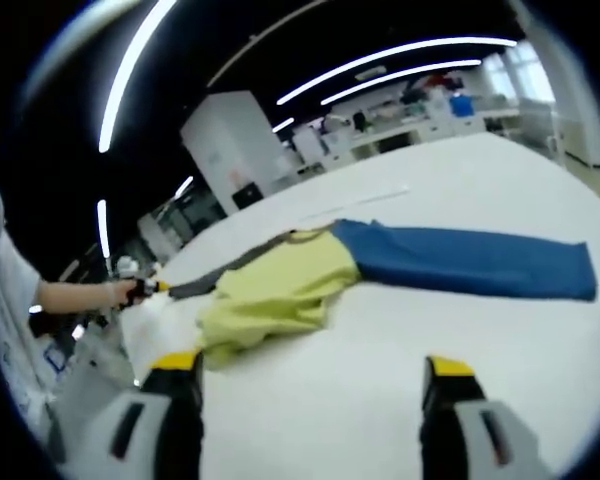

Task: Fold the garment on the visible template until the final outline fits inside the template.

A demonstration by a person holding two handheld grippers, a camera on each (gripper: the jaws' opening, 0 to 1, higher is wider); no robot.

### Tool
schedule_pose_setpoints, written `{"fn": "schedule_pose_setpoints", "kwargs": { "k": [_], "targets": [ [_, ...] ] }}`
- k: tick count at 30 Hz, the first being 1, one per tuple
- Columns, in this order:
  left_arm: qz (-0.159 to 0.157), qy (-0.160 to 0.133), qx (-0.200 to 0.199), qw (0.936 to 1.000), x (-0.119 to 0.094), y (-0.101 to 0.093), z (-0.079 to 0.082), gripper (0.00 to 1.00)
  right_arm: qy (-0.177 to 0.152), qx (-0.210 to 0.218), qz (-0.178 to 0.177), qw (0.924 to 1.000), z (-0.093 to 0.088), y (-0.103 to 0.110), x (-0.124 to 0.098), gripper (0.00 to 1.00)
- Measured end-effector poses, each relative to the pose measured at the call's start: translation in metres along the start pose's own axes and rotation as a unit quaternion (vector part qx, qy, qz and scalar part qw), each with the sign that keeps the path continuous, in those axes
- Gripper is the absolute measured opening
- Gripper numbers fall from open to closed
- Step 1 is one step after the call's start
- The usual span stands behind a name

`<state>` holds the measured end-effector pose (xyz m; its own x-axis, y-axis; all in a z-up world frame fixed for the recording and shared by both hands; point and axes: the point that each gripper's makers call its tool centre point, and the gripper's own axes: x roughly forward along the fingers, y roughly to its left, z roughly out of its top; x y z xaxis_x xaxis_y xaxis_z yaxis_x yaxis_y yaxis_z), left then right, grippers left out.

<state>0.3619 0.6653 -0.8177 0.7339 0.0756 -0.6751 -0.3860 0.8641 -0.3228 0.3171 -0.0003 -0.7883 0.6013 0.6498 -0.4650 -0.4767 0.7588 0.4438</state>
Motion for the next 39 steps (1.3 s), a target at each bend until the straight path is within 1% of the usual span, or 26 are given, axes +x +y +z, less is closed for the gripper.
{"fn": "schedule_pose_setpoints", "kwargs": {
  "k": [1, 3, 5, 9, 10, 13, 15, 17, 19, 20, 21, 23, 25, 26, 27, 28, 29, 30, 31, 32, 33, 34, 35, 36, 37, 39],
  "targets": [
    [0.002, 0.006, 0.012, 0.9999, 0.0, -0.001, -0.004, 0.0, 0.0, -0.001, 0.0, 1.0, 0.0, 0.001, 0.001, 0.91],
    [0.005, 0.013, 0.016, 0.9998, 0.0, 0.0, -0.009, 0.0, 0.003, -0.001, 0.003, 1.0, -0.002, 0.002, 0.002, 0.91],
    [0.009, 0.015, 0.013, 0.9998, 0.004, 0.009, -0.011, 0.0, 0.009, -0.004, 0.004, 0.9999, -0.004, 0.002, 0.004, 0.91],
    [0.014, 0.015, 0.01, 0.9997, 0.006, 0.015, -0.012, 0.0, 0.018, -0.016, 0.005, 0.9997, -0.006, 0.005, 0.004, 0.91],
    [0.018, 0.016, 0.004, 0.9997, 0.004, 0.015, -0.012, 0.0, 0.019, -0.017, 0.005, 0.9997, -0.006, 0.005, 0.003, 0.91],
    [0.016, 0.014, 0.011, 0.9997, 0.006, 0.012, -0.015, 0.0, 0.019, -0.019, 0.004, 0.9996, -0.005, 0.004, 0.0, 0.91],
    [0.016, 0.01, 0.007, 0.9998, 0.006, 0.012, -0.015, 0.0, 0.018, -0.017, 0.002, 0.9997, -0.005, 0.002, -0.002, 0.91],
    [0.008, 0.001, 0.0, 1.0, 0.004, 0.008, -0.015, 0.0, 0.021, -0.018, 0.0, 0.9996, -0.006, 0.0, -0.003, 0.91],
    [-0.003, -0.007, 0.012, 0.9999, 0.006, 0.003, -0.011, 0.0, 0.021, -0.019, -0.002, 0.9996, -0.007, -0.001, -0.005, 0.91],
    [-0.009, -0.006, 0.015, 0.9998, 0.006, 0.001, -0.011, 0.04, 0.02, -0.018, -0.002, 0.9996, -0.008, -0.001, -0.005, 0.91],
    [-0.021, -0.014, 0.016, 0.9995, 0.007, -0.003, -0.009, 0.11, 0.019, -0.017, -0.002, 0.9997, -0.008, -0.002, -0.006, 0.91],
    [-0.035, -0.02, 0.015, 0.9991, 0.002, -0.009, -0.01, 0.28, 0.018, -0.019, -0.001, 0.9996, -0.008, -0.002, -0.007, 0.91],
    [-0.056, -0.027, 0.037, 0.9974, -0.004, -0.02, -0.01, 0.32, 0.018, -0.019, 0.0, 0.9997, -0.008, -0.001, -0.007, 0.91],
    [-0.067, -0.035, 0.046, 0.9961, -0.005, -0.026, -0.009, 0.38, 0.017, -0.019, 0.001, 0.9997, -0.008, -0.001, -0.007, 0.91],
    [-0.075, -0.049, 0.058, 0.9943, -0.007, -0.031, -0.007, 0.48, 0.018, -0.02, 0.001, 0.9996, -0.009, -0.001, -0.007, 0.91],
    [-0.073, -0.051, 0.059, 0.9942, -0.012, -0.037, -0.01, 0.62, 0.019, -0.023, 0.001, 0.9996, -0.01, 0.0, -0.007, 0.91],
    [-0.078, -0.056, 0.07, 0.9929, -0.015, -0.044, -0.012, 0.79, 0.02, -0.028, 0.003, 0.9994, -0.01, 0.002, -0.007, 0.92],
    [-0.081, -0.059, 0.075, 0.9922, -0.015, -0.044, -0.011, 0.87, 0.021, -0.029, 0.004, 0.9994, -0.01, 0.003, -0.007, 0.92],
    [-0.091, -0.068, 0.094, 0.9891, -0.015, -0.047, -0.008, 0.89, 0.021, -0.03, 0.005, 0.9993, -0.01, 0.003, -0.007, 0.92],
    [-0.105, -0.069, 0.102, 0.9868, -0.017, -0.052, -0.009, 0.9, 0.019, -0.031, 0.006, 0.9993, -0.009, 0.003, -0.007, 0.92],
    [-0.121, -0.063, 0.101, 0.9855, -0.016, -0.053, -0.009, 0.91, 0.018, -0.031, 0.007, 0.9993, -0.009, 0.004, -0.006, 0.92],
    [-0.135, -0.065, 0.103, 0.9832, -0.019, -0.059, -0.01, 0.94, 0.017, -0.032, 0.008, 0.9993, -0.008, 0.005, -0.006, 0.92],
    [-0.141, -0.06, 0.108, 0.9823, -0.022, -0.064, -0.014, 0.99, 0.015, -0.032, 0.008, 0.9993, -0.008, 0.006, -0.006, 0.92],
    [-0.147, -0.057, 0.114, 0.9809, -0.023, -0.067, -0.016, 0.98, 0.013, -0.034, 0.01, 0.9993, -0.007, 0.007, -0.006, 0.91],
    [-0.17, -0.059, 0.129, 0.9753, -0.028, -0.078, -0.019, 0.99, 0.013, -0.034, 0.01, 0.9993, -0.007, 0.008, -0.005, 0.91],
    [-0.18, -0.056, 0.14, 0.972, -0.039, -0.091, -0.026, 0.99, 0.013, -0.038, 0.013, 0.9991, -0.006, 0.01, -0.004, 0.91]
  ]
}}
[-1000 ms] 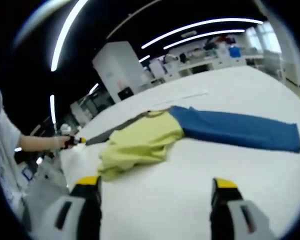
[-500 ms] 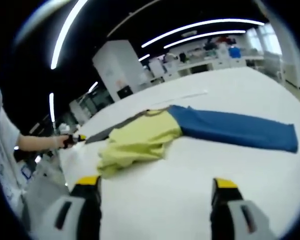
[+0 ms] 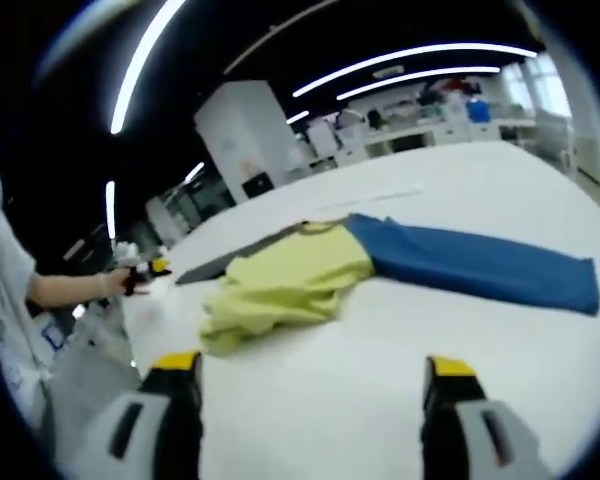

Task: Fold the garment on the visible template until the final outline fits inside the template.

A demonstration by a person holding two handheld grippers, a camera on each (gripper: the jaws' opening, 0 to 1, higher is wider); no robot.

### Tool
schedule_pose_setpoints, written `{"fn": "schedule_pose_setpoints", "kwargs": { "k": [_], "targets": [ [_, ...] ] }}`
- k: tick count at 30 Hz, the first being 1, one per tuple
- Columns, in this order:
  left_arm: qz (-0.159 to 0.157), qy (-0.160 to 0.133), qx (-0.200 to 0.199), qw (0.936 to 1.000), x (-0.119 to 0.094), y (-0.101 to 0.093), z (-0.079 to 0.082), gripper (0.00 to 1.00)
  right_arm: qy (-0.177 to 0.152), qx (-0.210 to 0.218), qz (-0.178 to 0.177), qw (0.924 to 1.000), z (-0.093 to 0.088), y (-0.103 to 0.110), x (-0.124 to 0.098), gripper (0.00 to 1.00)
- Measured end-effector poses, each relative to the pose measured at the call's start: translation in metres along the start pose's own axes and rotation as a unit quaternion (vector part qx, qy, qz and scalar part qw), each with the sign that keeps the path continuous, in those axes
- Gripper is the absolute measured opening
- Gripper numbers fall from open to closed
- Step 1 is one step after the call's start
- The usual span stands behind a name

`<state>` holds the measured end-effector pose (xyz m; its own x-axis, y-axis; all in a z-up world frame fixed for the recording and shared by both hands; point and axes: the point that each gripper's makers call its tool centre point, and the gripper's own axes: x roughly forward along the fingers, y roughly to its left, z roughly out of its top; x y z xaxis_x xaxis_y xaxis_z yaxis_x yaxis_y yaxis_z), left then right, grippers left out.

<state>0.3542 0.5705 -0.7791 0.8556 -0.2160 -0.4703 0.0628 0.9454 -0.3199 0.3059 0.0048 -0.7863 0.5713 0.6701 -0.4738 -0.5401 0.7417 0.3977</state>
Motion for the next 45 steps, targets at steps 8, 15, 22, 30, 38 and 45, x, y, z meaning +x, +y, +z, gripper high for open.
{"fn": "schedule_pose_setpoints", "kwargs": {
  "k": [8, 15, 22, 30, 38, 45],
  "targets": [
    [-0.076, -0.003, 0.027, 0.9968, -0.022, -0.068, -0.002, 0.88, -0.002, -0.013, 0.016, 0.9998, 0.004, 0.01, 0.005, 0.91],
    [-0.121, -0.01, 0.062, 0.9907, -0.037, -0.115, -0.001, 0.8, 0.005, -0.038, 0.027, 0.9989, 0.006, 0.016, 0.008, 0.91],
    [-0.137, -0.007, 0.105, 0.9849, -0.044, -0.167, -0.017, 0.83, 0.022, -0.08, 0.042, 0.9957, 0.008, 0.024, 0.011, 0.91],
    [-0.135, -0.01, 0.13, 0.9822, -0.046, -0.211, -0.043, 0.85, 0.049, -0.146, 0.062, 0.9861, 0.012, 0.036, 0.014, 0.89],
    [-0.15, -0.004, 0.145, 0.9779, -0.05, -0.249, -0.064, 0.84, 0.073, -0.217, 0.092, 0.969, 0.018, 0.055, 0.03, 0.88],
    [-0.155, 0.011, 0.161, 0.9746, -0.052, -0.26, -0.077, 0.83, 0.093, -0.31, 0.121, 0.9384, 0.01, 0.088, 0.056, 0.8]
  ]
}}
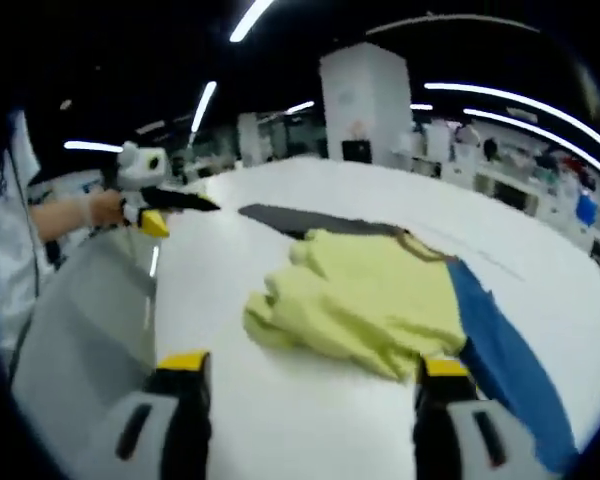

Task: Fold the garment on the visible template until the final outline fits inside the template.

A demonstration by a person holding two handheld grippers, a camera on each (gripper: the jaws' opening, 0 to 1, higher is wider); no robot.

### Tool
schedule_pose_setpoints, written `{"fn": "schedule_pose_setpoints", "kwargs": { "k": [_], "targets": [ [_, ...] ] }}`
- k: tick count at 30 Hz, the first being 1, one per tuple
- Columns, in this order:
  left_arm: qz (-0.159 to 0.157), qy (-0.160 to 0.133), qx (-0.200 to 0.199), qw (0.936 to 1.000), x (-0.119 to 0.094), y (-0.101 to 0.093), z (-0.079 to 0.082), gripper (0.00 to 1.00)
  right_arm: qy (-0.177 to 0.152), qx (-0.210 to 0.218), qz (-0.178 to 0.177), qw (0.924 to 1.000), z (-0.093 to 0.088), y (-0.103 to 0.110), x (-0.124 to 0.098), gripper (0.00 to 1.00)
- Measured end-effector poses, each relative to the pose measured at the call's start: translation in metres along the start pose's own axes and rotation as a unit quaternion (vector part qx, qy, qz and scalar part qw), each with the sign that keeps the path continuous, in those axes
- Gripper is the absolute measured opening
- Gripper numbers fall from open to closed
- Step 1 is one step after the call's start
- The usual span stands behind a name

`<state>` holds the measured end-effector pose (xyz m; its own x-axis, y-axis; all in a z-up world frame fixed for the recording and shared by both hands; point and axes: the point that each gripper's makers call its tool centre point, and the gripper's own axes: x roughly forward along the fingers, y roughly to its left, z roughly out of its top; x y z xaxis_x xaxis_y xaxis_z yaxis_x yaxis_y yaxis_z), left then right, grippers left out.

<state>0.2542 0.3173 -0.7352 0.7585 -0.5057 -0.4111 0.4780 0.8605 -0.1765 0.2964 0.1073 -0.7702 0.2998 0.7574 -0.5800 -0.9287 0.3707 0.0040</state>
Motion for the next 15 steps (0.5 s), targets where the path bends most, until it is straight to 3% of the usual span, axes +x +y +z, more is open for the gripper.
{"fn": "schedule_pose_setpoints", "kwargs": {
  "k": [2, 5, 7, 9, 10, 13, 15],
  "targets": [
    [-0.003, -0.004, -0.003, 1.0, 0.001, -0.005, 0.001, 0.83, 0.011, -0.021, 0.004, 0.9997, 0.004, 0.009, 0.01, 0.75],
    [0.001, -0.005, -0.006, 1.0, 0.002, -0.008, 0.002, 0.83, 0.027, -0.123, 0.011, 0.992, 0.013, 0.026, 0.031, 0.66],
    [-0.001, -0.006, -0.009, 0.9999, 0.001, -0.007, 0.003, 0.83, 0.034, -0.149, 0.023, 0.9879, 0.015, 0.037, 0.04, 0.62],
    [-0.003, -0.008, -0.01, 0.9999, 0.001, -0.011, 0.004, 0.82, 0.065, -0.189, 0.022, 0.9795, 0.012, 0.042, 0.051, 0.5],
    [-0.002, -0.009, -0.01, 0.9999, 0.001, -0.013, 0.005, 0.82, 0.075, -0.221, 0.036, 0.9717, 0.009, 0.051, 0.058, 0.46],
    [-0.005, -0.012, -0.013, 0.9998, 0.001, -0.016, 0.005, 0.82, 0.088, -0.236, 0.045, 0.9667, 0.005, 0.063, 0.074, 0.4],
    [-0.006, -0.011, -0.014, 0.9998, 0.002, -0.018, 0.003, 0.82, 0.103, -0.255, 0.03, 0.9608, 0.002, 0.061, 0.082, 0.33]
  ]
}}
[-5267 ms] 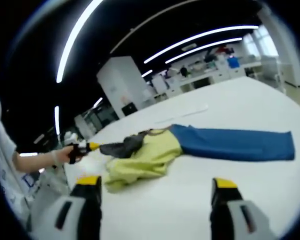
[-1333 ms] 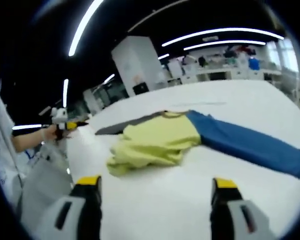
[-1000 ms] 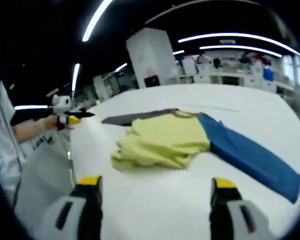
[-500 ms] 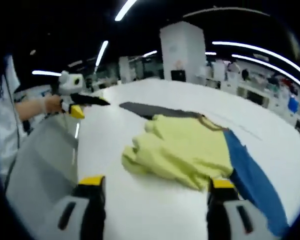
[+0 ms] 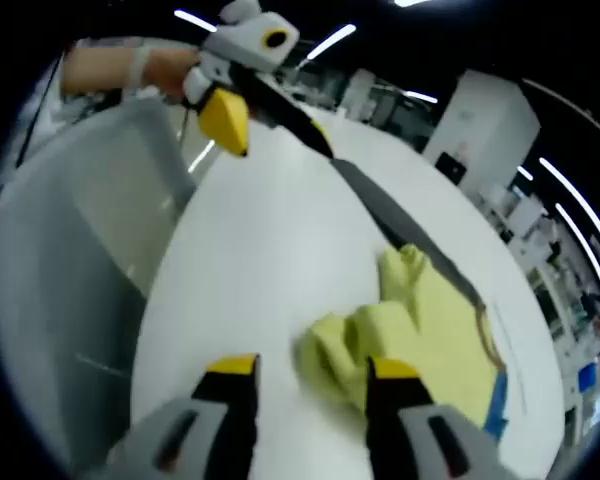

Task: Fold the garment on the visible template until the final outline fits inside the template.

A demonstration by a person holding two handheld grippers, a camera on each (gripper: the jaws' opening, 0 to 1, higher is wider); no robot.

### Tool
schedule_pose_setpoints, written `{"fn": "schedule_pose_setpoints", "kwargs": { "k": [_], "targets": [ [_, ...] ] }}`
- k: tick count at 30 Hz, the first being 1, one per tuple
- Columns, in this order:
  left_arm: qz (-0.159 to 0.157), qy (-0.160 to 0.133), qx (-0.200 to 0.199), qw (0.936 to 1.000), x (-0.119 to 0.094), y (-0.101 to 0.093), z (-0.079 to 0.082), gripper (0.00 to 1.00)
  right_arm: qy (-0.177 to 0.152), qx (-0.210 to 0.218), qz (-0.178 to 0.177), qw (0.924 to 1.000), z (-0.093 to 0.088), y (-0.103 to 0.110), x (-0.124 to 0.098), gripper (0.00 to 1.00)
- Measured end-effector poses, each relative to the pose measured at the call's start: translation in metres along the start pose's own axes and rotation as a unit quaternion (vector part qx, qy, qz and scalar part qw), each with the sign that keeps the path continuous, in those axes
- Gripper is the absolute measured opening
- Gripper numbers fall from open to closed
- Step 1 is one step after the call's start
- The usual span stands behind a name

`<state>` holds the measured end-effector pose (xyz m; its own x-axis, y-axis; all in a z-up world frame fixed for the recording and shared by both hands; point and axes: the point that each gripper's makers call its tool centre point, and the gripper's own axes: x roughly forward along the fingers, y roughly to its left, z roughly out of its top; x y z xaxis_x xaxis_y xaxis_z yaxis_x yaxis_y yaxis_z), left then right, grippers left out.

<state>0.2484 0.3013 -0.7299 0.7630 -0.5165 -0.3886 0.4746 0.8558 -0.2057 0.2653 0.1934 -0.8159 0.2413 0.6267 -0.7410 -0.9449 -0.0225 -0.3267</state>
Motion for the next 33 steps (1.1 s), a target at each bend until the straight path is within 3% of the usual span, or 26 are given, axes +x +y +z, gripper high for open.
{"fn": "schedule_pose_setpoints", "kwargs": {
  "k": [3, 7, 10, 12, 16, 25, 31, 33],
  "targets": [
    [-0.007, 0.003, -0.004, 1.0, -0.001, -0.004, -0.003, 0.81, 0.004, 0.006, -0.009, 0.9999, 0.0, -0.003, 0.012, 0.21],
    [-0.013, 0.007, -0.004, 0.9999, 0.0, -0.007, -0.005, 0.8, 0.025, 0.017, -0.022, 0.9993, 0.0, -0.007, 0.016, 0.21],
    [-0.02, 0.008, -0.008, 0.9997, 0.004, -0.011, -0.004, 0.79, 0.045, 0.01, -0.028, 0.9986, -0.01, -0.012, 0.027, 0.1],
    [-0.023, 0.009, -0.007, 0.9997, 0.006, -0.014, -0.004, 0.79, 0.057, 0.033, -0.035, 0.9973, -0.014, -0.016, 0.027, 0.0],
    [-0.03, 0.014, -0.009, 0.9994, 0.008, -0.014, -0.007, 0.77, 0.027, 0.094, -0.033, 0.9947, -0.004, -0.022, 0.018, 0.0],
    [-0.037, 0.015, -0.008, 0.9992, 0.012, -0.015, -0.005, 0.75, -0.039, 0.158, -0.085, 0.9829, 0.029, -0.096, -0.025, 0.0],
    [-0.038, 0.016, -0.006, 0.9991, 0.018, -0.013, -0.002, 0.72, -0.056, 0.188, -0.101, 0.9753, 0.034, -0.144, -0.034, 0.0],
    [-0.035, 0.014, -0.008, 0.9993, 0.021, -0.01, -0.001, 0.73, -0.05, 0.21, -0.09, 0.9722, 0.028, -0.158, -0.03, 0.0]
  ]
}}
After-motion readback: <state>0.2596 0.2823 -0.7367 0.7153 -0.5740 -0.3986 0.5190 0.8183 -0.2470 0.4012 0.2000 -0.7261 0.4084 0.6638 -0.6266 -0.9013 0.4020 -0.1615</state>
